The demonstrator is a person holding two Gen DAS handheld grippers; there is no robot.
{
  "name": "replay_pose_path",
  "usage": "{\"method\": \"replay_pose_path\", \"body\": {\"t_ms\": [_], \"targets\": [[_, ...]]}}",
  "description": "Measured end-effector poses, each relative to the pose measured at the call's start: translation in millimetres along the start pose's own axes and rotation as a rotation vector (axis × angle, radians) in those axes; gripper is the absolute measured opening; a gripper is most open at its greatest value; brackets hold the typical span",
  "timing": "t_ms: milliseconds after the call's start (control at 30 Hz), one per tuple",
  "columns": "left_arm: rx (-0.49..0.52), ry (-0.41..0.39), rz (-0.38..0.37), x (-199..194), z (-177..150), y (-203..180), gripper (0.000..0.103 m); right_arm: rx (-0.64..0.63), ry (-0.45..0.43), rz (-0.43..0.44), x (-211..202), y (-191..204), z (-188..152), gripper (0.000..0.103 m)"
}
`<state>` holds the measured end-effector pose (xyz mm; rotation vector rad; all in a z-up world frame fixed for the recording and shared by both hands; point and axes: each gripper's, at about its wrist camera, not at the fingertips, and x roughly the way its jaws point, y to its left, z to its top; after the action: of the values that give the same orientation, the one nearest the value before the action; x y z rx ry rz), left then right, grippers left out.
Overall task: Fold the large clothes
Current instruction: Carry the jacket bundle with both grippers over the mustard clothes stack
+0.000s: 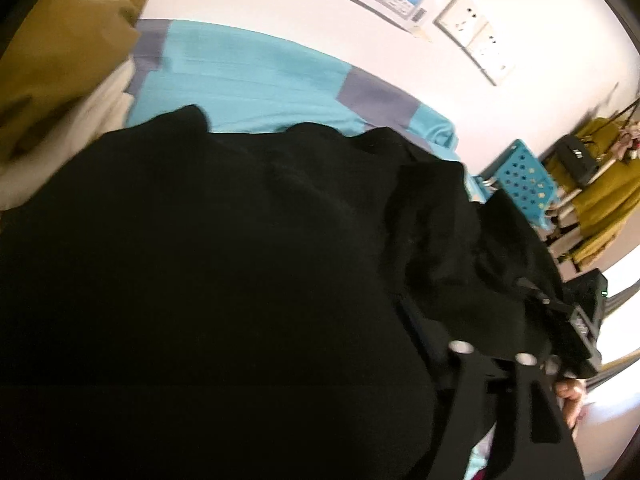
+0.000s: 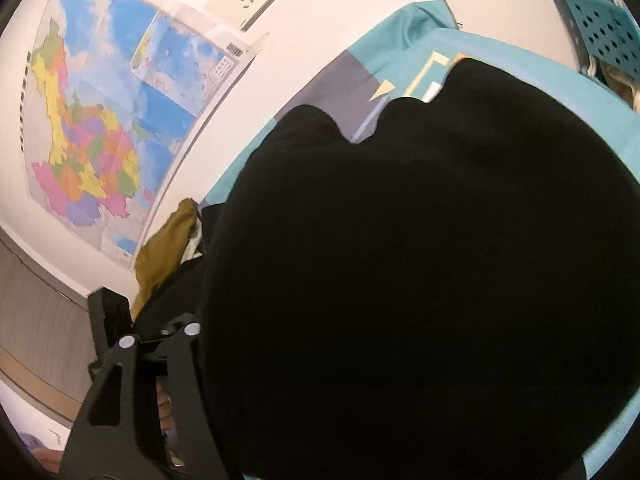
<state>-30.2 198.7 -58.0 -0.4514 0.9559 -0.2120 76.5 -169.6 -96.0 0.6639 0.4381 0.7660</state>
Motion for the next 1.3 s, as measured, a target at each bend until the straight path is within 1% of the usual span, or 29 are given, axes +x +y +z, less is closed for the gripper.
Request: {"method": "replay_pose_path", "body": {"t_ms": [33, 67, 100, 133, 167, 200, 233, 267, 367, 433, 533, 600, 700, 767, 833, 867, 967, 1000, 1033, 1067, 1100, 1133, 1167, 1200, 1233, 1300], "targets": [[0.004, -0.006, 0.012, 2, 1, -3, 0.081, -0.002, -0.005, 0.003, 3, 1, 1, 0.068], [0.008, -0.010, 0.027, 4, 0, -6, 0.080, -0.004, -0.006, 0.006, 4, 1, 2, 0.060], [0.018, -0.013, 0.051, 7, 0, -10, 0.075, -0.001, -0.002, 0.016, 8, 1, 3, 0.051], [0.024, -0.019, 0.080, 8, 1, -12, 0.057, 0.004, 0.002, 0.030, 10, 1, 4, 0.047], [0.020, -0.010, 0.114, 11, 4, -13, 0.048, -0.009, 0.005, 0.036, 10, 3, 4, 0.040], [0.009, 0.000, 0.121, 11, 6, -13, 0.044, -0.018, 0.006, 0.045, 8, 6, 7, 0.036], [0.006, 0.002, 0.122, 8, 9, -14, 0.037, -0.020, 0.004, 0.063, 5, 10, 10, 0.035], [0.019, -0.006, 0.127, 4, 11, -19, 0.033, -0.034, 0.000, 0.079, -1, 16, 15, 0.033], [0.063, -0.046, 0.115, -15, 26, -29, 0.032, -0.094, -0.026, 0.103, -17, 44, 31, 0.031], [0.062, -0.067, 0.085, -30, 43, -30, 0.032, -0.125, -0.048, 0.123, -26, 63, 42, 0.030], [0.072, -0.119, 0.051, -62, 77, -33, 0.032, -0.189, -0.085, 0.164, -36, 103, 65, 0.030], [0.094, -0.169, 0.059, -89, 98, -36, 0.032, -0.246, -0.112, 0.189, -39, 133, 80, 0.030], [0.125, -0.289, 0.105, -139, 129, -36, 0.032, -0.311, -0.147, 0.262, -34, 182, 106, 0.030], [0.129, -0.362, 0.150, -172, 148, -31, 0.032, -0.347, -0.168, 0.308, -24, 215, 121, 0.030], [0.119, -0.436, 0.201, -207, 166, -17, 0.032, -0.394, -0.176, 0.371, -9, 253, 135, 0.030], [0.107, -0.465, 0.218, -223, 170, -9, 0.032, -0.421, -0.170, 0.417, 6, 279, 140, 0.030], [0.068, -0.553, 0.300, -267, 187, 23, 0.032, -0.450, -0.154, 0.499, 44, 328, 148, 0.030], [0.054, -0.578, 0.345, -281, 193, 38, 0.032, -0.467, -0.139, 0.534, 64, 351, 146, 0.030], [0.039, -0.594, 0.372, -291, 197, 50, 0.032, -0.470, -0.128, 0.561, 80, 366, 146, 0.030], [0.025, -0.616, 0.417, -304, 203, 68, 0.032, -0.480, -0.112, 0.586, 97, 382, 145, 0.030], [0.018, -0.628, 0.453, -311, 206, 82, 0.032, -0.503, -0.099, 0.615, 119, 402, 141, 0.030], [0.004, -0.641, 0.483, -317, 210, 98, 0.032, -0.495, -0.080, 0.635, 137, 411, 135, 0.030], [-0.006, -0.649, 0.516, -324, 212, 120, 0.032, -0.494, -0.046, 0.657, 164, 425, 126, 0.030], [-0.029, -0.654, 0.554, -328, 213, 142, 0.032, -0.494, -0.027, 0.666, 179, 429, 117, 0.029], [-0.070, -0.658, 0.573, -328, 211, 167, 0.033, -0.483, 0.011, 0.667, 204, 434, 103, 0.029], [-0.143, -0.636, 0.617, -320, 203, 211, 0.033, -0.475, 0.103, 0.643, 252, 438, 74, 0.029]]}}
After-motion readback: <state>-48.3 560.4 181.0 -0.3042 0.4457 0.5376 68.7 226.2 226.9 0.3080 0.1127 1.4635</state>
